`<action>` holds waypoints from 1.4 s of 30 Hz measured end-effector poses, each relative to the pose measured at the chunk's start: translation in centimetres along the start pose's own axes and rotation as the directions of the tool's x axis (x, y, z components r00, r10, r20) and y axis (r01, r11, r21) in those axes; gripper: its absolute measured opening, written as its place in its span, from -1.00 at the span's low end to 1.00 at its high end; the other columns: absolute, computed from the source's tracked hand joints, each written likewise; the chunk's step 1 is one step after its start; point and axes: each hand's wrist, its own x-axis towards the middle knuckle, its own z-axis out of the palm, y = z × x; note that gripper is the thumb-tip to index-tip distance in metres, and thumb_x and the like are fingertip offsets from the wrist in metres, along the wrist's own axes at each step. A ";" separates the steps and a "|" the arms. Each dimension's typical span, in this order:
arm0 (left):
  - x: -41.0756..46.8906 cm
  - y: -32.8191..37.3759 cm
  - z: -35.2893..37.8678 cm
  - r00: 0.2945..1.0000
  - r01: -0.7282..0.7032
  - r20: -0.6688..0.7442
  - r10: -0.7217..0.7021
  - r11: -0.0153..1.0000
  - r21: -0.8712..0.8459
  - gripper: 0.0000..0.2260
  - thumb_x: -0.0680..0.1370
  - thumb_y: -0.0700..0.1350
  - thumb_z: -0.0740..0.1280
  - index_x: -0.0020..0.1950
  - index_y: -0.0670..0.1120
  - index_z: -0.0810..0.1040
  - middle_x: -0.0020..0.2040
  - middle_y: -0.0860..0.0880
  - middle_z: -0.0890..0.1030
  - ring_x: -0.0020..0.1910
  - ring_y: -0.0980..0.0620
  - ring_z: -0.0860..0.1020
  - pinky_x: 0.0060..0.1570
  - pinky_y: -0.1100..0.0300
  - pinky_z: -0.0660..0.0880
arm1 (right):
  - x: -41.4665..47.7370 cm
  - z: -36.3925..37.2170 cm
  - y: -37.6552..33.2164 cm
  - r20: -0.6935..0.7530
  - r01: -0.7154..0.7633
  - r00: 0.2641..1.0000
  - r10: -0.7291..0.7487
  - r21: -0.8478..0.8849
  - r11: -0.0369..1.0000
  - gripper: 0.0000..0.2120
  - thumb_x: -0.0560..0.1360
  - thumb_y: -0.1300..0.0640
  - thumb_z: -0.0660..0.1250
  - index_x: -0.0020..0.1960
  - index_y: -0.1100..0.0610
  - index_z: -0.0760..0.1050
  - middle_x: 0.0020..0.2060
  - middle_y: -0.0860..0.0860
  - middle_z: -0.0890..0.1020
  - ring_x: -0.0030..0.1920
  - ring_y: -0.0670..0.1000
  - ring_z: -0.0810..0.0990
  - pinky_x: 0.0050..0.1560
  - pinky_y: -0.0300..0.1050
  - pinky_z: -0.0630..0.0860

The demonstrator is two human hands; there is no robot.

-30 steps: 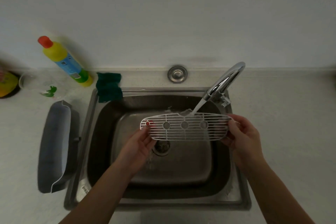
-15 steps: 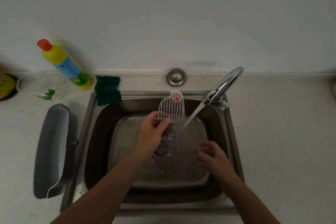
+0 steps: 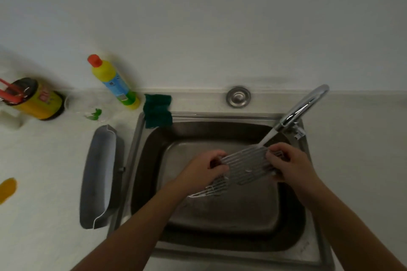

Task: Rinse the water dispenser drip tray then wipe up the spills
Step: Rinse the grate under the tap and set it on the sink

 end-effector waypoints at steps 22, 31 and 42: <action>-3.2 -3.5 -2.2 0.832 0.117 -0.183 -0.524 0.489 -0.864 -0.85 0.72 -0.13 0.22 0.16 -0.14 0.55 -0.02 -0.18 0.73 -0.16 -0.07 0.75 -0.30 0.10 0.66 | -2.4 0.8 1.3 -0.018 -0.174 0.980 0.198 0.401 0.900 -0.80 0.61 0.02 0.32 0.03 0.04 0.70 0.04 0.15 0.75 0.04 0.15 0.75 -0.06 0.03 0.70; -2.9 -4.1 0.8 0.841 0.305 0.034 -0.540 0.421 -0.854 -0.76 0.73 -0.05 0.19 0.28 -0.16 0.51 0.12 -0.23 0.72 -0.07 -0.15 0.76 -0.21 0.04 0.69 | 1.1 0.6 -4.7 -0.095 0.000 0.995 0.017 0.174 0.985 -0.77 0.68 0.06 0.26 0.03 0.09 0.67 -0.09 0.10 0.77 -0.07 0.09 0.77 -0.07 0.02 0.72; -5.4 -1.8 -5.1 0.910 -0.125 -0.413 -0.028 0.933 -0.337 -0.85 0.69 -0.10 0.26 0.02 0.11 0.58 0.01 0.01 0.72 -0.10 0.00 0.74 -0.26 0.20 0.67 | 0.2 -1.5 4.2 -0.106 -0.283 0.942 0.317 0.255 0.925 -0.67 0.72 0.11 0.11 0.20 0.00 0.67 0.11 0.07 0.74 0.08 0.10 0.75 0.11 0.18 0.64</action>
